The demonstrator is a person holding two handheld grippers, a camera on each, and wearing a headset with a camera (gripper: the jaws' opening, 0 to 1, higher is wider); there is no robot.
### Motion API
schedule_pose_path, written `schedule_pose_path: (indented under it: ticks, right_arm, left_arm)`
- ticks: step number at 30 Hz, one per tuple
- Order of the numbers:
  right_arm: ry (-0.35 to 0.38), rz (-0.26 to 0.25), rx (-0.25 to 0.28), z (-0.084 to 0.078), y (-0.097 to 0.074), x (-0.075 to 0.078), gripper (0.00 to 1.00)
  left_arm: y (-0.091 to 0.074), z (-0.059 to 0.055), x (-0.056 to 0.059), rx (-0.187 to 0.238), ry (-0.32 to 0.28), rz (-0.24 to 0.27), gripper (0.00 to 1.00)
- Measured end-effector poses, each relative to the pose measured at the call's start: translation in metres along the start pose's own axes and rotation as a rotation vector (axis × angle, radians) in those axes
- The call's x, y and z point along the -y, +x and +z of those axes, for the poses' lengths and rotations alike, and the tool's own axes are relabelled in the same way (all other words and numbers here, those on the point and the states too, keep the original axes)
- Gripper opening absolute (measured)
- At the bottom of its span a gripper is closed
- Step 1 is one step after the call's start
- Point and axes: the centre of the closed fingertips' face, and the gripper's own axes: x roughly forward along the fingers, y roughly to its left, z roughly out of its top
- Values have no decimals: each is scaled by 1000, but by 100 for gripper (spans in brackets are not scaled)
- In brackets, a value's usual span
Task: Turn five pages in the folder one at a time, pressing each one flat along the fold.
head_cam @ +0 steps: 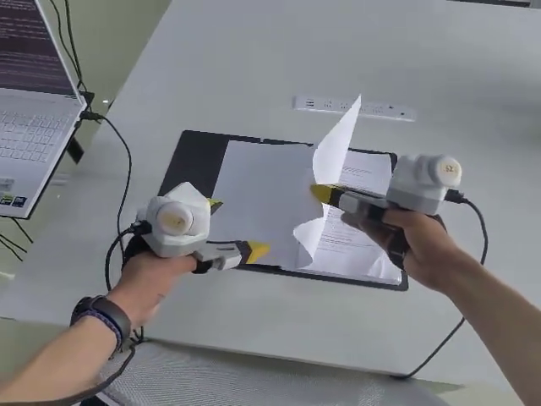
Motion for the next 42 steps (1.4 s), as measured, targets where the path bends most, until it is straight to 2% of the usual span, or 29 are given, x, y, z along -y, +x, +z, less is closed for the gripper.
schedule_pose_path:
  ticks: [4, 10, 23, 29, 35, 40, 42]
  right_arm:
    - [-8, 19, -20, -2, 15, -7, 0]
    - [-21, 54, -84, -15, 40, -18, 0]
    - [23, 92, -171, -40, 92, -28, 0]
    - [46, 84, -197, -48, 111, -26, 0]
    - [86, 64, -245, -69, 127, -21, 0]
    - [109, 64, -283, -85, 140, -24, 0]
    - [113, 63, -294, -88, 144, -19, 0]
  left_arm:
    - [-7, -6, -6, -1, -12, 12, 72]
    - [-17, -13, -11, 0, -24, 26, 72]
    - [-34, -27, -25, 15, -84, 65, 71]
    - [-39, -34, -31, 22, -107, 80, 71]
    - [-40, -44, -33, 16, -131, 86, 71]
    - [-41, -48, -33, 17, -150, 86, 70]
    - [-41, -49, -34, 15, -154, 87, 70]
